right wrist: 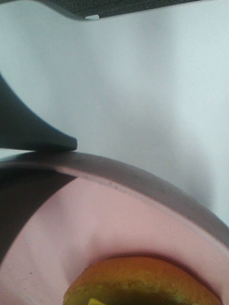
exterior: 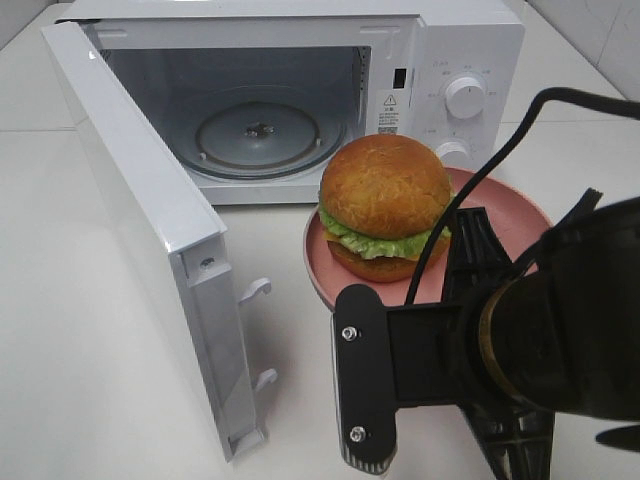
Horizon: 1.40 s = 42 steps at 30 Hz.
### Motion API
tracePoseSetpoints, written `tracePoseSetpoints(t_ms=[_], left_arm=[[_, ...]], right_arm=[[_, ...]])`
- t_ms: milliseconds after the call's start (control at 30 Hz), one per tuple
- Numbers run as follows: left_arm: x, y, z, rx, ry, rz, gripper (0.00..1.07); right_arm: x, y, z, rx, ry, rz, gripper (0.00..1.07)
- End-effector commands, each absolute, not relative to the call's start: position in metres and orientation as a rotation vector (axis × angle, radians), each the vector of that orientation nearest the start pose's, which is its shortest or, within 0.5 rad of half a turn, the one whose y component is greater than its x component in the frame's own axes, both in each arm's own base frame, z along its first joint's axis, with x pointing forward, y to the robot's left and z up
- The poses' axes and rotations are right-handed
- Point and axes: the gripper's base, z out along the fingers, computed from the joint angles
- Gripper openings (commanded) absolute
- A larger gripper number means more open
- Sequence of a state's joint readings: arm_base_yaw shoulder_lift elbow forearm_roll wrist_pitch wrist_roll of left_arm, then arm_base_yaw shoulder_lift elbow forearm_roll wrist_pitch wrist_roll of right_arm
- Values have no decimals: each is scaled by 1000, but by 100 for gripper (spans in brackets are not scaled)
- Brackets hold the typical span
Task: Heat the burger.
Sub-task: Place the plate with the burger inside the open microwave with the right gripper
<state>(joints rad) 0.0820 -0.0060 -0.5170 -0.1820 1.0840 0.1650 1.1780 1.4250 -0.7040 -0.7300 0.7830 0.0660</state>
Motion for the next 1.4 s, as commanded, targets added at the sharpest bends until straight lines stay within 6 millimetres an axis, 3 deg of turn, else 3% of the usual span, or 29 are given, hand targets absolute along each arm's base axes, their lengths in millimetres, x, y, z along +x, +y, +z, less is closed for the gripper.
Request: tracePoseSetpoints(t_ms=[33, 533, 800, 1400], left_arm=[[-10, -16, 282, 95, 2002, -66, 98], [-10, -16, 282, 95, 2002, -66, 98], [-10, -16, 282, 95, 2002, -66, 98], [-10, -16, 282, 95, 2002, -66, 98]], right_arm=[[145, 200, 205, -1992, 1691, -530, 0], [181, 190, 208, -2131, 1370, -504, 0], [190, 185, 208, -2194, 1270, -482, 0], [203, 179, 210, -2140, 1233, -357, 0]])
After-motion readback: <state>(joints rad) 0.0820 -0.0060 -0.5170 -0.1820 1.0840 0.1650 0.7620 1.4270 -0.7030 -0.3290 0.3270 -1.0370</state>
